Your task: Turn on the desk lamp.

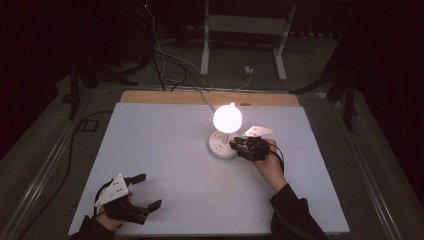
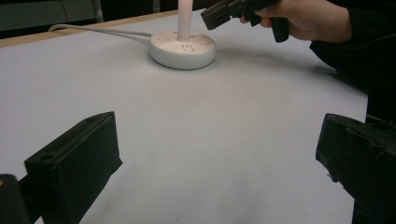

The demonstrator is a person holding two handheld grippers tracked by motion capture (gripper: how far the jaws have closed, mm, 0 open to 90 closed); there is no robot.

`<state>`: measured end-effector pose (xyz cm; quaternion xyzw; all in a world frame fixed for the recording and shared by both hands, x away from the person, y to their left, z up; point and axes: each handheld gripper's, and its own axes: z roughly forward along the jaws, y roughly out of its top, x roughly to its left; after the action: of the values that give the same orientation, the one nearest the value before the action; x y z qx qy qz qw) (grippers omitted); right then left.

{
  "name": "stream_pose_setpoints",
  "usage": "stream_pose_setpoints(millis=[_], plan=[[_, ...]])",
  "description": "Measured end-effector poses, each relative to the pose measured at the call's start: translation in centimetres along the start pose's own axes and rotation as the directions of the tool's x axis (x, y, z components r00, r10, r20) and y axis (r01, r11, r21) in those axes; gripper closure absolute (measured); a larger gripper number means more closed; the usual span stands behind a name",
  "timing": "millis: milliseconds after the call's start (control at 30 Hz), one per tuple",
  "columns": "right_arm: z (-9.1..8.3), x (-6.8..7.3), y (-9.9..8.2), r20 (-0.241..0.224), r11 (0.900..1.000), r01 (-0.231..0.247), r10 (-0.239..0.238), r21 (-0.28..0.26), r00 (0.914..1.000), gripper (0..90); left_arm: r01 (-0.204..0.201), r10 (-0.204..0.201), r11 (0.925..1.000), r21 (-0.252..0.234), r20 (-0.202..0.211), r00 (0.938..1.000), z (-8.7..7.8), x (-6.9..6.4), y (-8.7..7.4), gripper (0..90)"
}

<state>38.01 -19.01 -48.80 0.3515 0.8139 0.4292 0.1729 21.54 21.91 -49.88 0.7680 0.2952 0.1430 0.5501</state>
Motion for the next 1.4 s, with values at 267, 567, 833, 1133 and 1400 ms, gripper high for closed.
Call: stream_pose_setpoints(millis=[267,567,833,1133,1400], plan=[[-1.1,-0.1,0.2,-0.003,0.9993,-0.033,0.033,-0.014,0.9994,26.3,0.0,0.0,1.0,0.002,0.0,1.0,0.0,0.0,0.0,0.3],[-2.0,-0.4,0.1,-0.047,0.9993,-0.036,0.035,-0.013,0.9983,1.1,0.004,-0.004,1.0,0.0,0.002,1.0,0.0,0.0,0.0,0.3],[-3.0,-0.7,-0.5,-0.071,0.9985,-0.054,0.053,-0.012,0.9961,0.0,0.008,-0.008,1.0,-0.003,0.001,1.0,-0.1,0.1,0.0,0.3],[-4.4,-0.5,-1.6,-0.077,0.9987,-0.046,0.047,0.021,0.9959,0.0,0.008,-0.008,1.0,-0.001,0.001,1.0,-0.1,0.1,0.0,0.3],[-5.7,0.0,-3.6,-0.062,0.995,-0.043,0.048,0.09,0.9969,0.0,0.006,-0.006,1.0,-0.004,0.005,1.0,-0.1,0.0,0.0,0.4]])
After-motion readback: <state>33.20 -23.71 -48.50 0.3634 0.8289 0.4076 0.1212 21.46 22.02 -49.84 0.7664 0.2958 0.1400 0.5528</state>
